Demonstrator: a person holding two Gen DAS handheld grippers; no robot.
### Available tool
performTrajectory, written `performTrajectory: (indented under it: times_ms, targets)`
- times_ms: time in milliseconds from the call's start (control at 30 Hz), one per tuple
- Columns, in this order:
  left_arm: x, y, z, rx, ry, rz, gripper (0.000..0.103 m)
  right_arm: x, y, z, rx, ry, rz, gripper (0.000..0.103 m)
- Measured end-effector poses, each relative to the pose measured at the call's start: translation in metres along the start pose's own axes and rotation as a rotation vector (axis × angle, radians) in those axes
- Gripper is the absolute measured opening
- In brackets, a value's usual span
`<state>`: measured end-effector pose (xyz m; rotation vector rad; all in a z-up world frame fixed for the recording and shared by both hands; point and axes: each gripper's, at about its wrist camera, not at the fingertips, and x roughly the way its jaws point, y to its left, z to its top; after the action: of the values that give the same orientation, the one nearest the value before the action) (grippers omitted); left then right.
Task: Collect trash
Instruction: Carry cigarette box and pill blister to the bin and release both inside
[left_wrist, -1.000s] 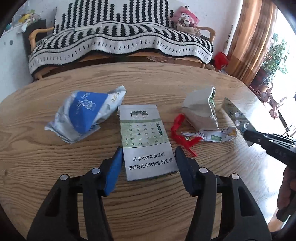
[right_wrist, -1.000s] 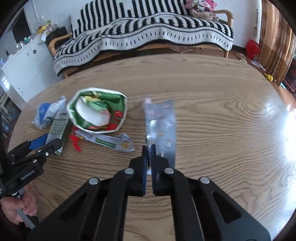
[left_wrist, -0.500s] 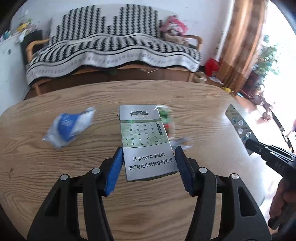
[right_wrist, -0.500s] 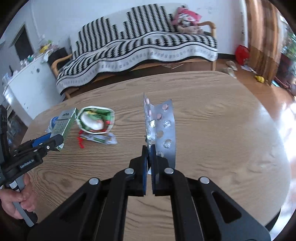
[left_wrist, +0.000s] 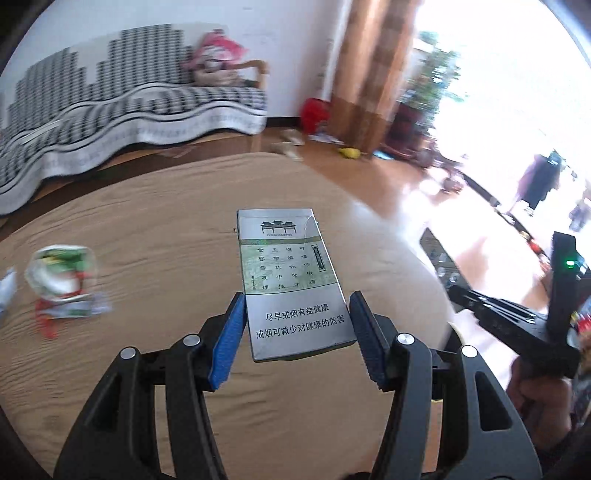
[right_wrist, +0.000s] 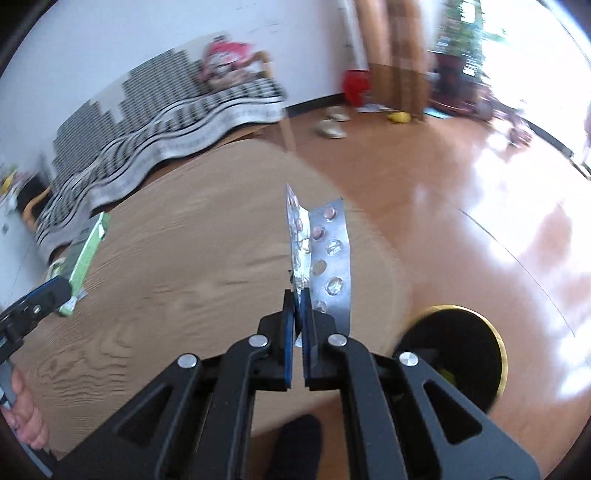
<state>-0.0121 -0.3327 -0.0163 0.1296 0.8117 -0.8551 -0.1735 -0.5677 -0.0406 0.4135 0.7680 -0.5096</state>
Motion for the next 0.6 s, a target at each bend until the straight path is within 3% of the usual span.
performTrajectory:
  times_ms: [267,433,600]
  targets:
    - [0.047,-0.124,-0.018,0.133,0.048,-0.194,0.056,-0.008,-0.122,-0.034,0.16,0.034,-0.134,0.004]
    - [0.069,-0.173,-0.032,0.212,0.082,-0.251,0.056,0.002,-0.182,-0.064,0.238,0.121,-0.162,0.004]
    - [0.091,-0.199,-0.041,0.255,0.114,-0.272,0.056,0.022,-0.213,-0.09,0.29,0.241,-0.152,0.004]
